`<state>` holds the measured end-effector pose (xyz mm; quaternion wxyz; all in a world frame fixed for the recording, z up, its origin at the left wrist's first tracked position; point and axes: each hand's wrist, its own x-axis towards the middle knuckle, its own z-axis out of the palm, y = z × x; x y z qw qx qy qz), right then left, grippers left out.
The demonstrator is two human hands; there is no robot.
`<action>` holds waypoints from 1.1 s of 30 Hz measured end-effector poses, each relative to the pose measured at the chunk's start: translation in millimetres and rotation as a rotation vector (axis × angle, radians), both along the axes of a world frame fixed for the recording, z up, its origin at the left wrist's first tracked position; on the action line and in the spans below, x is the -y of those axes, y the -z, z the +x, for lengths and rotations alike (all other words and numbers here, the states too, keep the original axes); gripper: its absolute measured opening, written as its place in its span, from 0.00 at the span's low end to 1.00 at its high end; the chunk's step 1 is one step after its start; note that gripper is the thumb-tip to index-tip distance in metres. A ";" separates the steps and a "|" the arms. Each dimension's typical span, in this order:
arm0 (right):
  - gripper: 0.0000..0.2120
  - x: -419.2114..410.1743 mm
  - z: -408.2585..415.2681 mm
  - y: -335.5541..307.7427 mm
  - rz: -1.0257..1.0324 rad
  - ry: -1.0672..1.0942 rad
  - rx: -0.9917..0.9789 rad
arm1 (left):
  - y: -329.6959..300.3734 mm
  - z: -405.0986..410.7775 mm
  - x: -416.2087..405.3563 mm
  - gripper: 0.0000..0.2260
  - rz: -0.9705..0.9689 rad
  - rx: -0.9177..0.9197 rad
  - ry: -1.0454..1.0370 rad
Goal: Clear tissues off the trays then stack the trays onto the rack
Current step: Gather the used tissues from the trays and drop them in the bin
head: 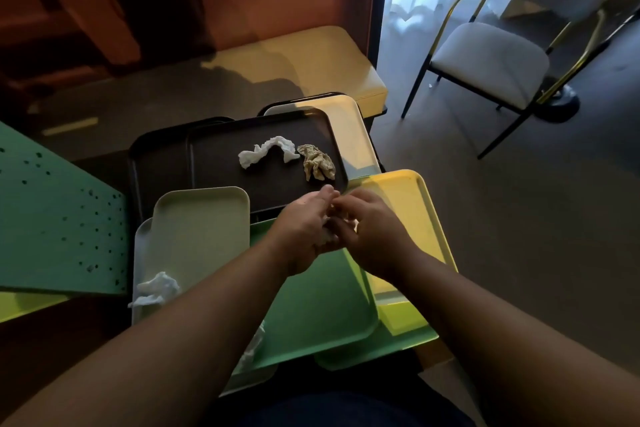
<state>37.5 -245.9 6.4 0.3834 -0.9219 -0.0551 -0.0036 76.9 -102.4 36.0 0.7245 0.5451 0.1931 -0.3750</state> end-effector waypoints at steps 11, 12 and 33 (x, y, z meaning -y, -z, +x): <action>0.19 33.2 22.9 43.5 -0.517 0.087 -0.353 | 18.5 4.7 -24.3 0.03 0.350 0.167 -0.066; 0.16 34.1 22.3 44.5 -0.548 0.080 -0.334 | 19.2 3.9 -25.1 0.03 0.354 0.181 -0.061; 0.22 -104.4 -15.5 -13.8 -0.124 -0.389 -0.464 | 2.7 -25.6 -134.6 0.14 0.258 0.243 -0.352</action>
